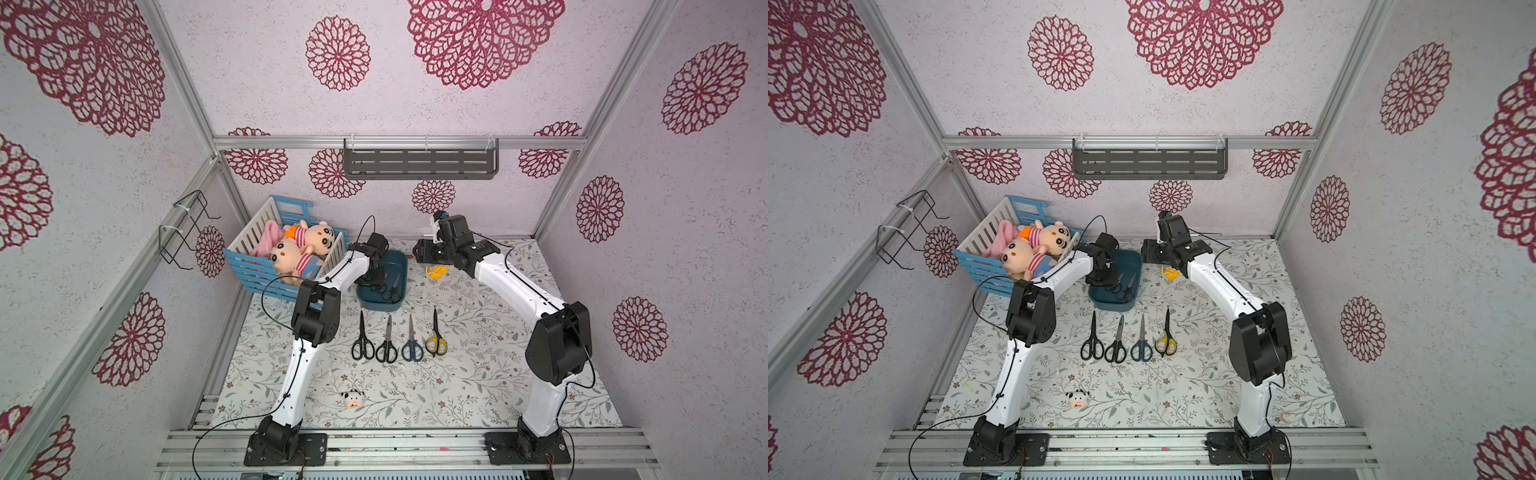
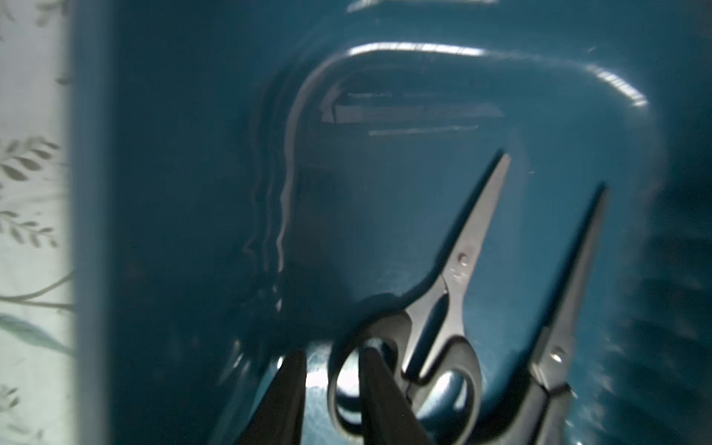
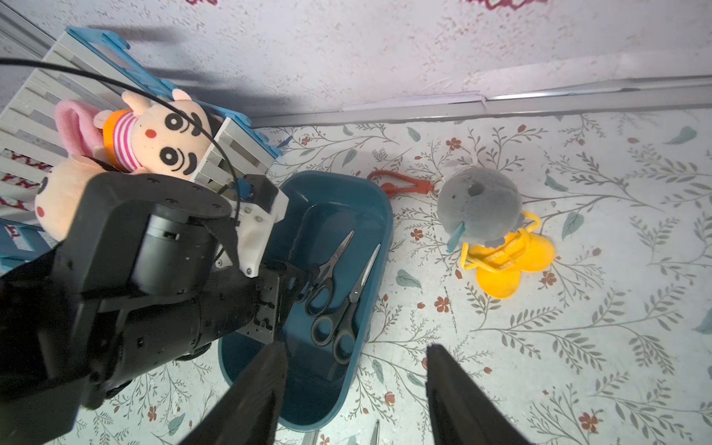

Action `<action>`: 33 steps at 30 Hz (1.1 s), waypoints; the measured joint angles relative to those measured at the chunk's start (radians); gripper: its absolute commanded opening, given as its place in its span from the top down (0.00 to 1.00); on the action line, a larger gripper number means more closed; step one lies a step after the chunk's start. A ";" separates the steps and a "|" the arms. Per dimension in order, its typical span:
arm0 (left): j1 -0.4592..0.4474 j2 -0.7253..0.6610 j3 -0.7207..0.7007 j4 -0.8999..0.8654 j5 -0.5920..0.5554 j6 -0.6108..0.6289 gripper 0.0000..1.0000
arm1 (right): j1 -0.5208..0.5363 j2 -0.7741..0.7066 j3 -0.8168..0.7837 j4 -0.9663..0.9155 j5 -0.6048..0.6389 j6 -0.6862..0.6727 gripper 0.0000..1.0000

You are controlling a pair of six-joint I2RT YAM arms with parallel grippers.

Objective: Take the scissors out of the storage box
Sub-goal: Pick up the scissors from the storage box.

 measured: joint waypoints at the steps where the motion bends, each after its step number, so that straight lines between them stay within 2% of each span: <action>1: -0.001 0.000 0.003 0.005 0.000 0.002 0.79 | 0.000 0.000 0.000 -0.001 0.000 0.000 0.37; 4: -0.001 0.003 0.003 0.007 0.002 0.004 0.83 | 0.000 0.000 0.000 -0.002 0.001 0.000 0.37; 10: -0.003 0.007 0.005 0.018 0.031 0.007 1.00 | 0.000 -0.025 -0.065 0.032 0.000 0.004 0.37; 20: -0.003 -0.013 -0.017 0.043 0.077 -0.018 1.00 | 0.013 -0.059 -0.141 0.056 -0.001 0.008 0.37; 25: -0.004 -0.165 -0.182 0.093 0.111 -0.068 1.00 | 0.033 -0.060 -0.147 0.067 -0.016 0.008 0.37; 33: -0.018 -0.465 -0.301 0.204 0.146 -0.129 1.00 | 0.067 -0.061 -0.153 0.143 -0.063 0.045 0.37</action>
